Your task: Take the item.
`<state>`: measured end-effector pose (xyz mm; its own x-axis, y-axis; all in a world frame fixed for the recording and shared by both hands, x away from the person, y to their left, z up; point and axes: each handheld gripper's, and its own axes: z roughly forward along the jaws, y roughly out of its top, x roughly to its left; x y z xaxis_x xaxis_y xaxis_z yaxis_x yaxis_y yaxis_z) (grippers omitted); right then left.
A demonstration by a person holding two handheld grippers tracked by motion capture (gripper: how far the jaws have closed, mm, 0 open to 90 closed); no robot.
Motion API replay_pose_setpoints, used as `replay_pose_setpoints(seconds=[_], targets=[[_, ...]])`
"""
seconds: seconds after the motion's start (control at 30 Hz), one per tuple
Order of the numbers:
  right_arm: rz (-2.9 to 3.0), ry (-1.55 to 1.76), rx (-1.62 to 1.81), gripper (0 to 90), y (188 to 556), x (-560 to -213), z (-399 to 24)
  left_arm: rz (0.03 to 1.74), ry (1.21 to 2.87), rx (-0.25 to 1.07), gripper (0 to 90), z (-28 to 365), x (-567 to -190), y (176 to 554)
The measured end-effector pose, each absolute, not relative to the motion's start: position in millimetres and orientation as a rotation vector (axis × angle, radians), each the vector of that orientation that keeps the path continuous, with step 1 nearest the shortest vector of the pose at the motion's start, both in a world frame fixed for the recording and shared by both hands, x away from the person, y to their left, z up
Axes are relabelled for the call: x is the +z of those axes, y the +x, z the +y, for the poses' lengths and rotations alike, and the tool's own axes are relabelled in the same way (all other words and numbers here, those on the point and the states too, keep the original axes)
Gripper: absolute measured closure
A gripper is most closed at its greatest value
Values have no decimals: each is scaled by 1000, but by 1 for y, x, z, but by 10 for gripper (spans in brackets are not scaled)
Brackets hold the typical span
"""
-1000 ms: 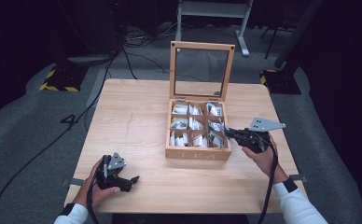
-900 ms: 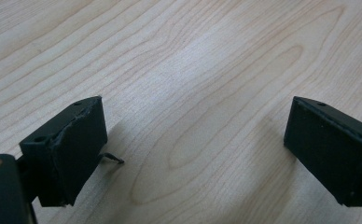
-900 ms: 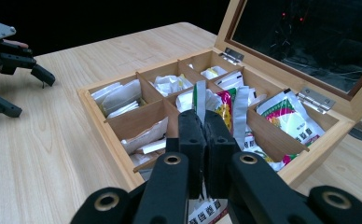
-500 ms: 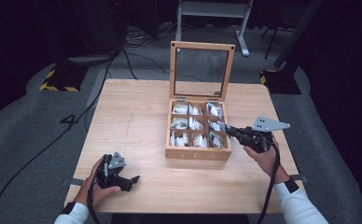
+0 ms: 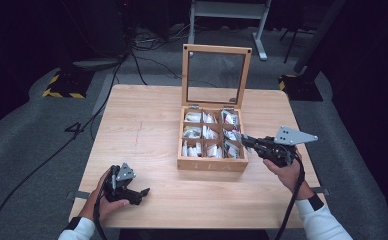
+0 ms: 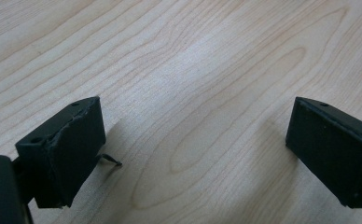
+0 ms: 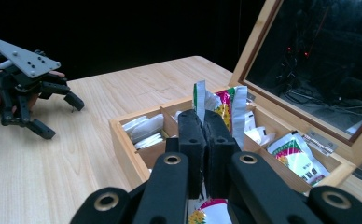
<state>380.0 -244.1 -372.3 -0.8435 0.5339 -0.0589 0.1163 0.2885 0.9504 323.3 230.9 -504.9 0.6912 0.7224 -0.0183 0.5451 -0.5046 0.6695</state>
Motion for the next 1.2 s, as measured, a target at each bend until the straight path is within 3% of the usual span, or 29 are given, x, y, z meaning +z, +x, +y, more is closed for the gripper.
replay_pose_setpoints(seconds=[0.8,1.2], targets=[[2253,453,1598,880,350,-365,-221,957,2244,346,36,230,-505,326],[2361,360,1572,880,337,-378,-195,958,2242,347,35,230,-505,327]])
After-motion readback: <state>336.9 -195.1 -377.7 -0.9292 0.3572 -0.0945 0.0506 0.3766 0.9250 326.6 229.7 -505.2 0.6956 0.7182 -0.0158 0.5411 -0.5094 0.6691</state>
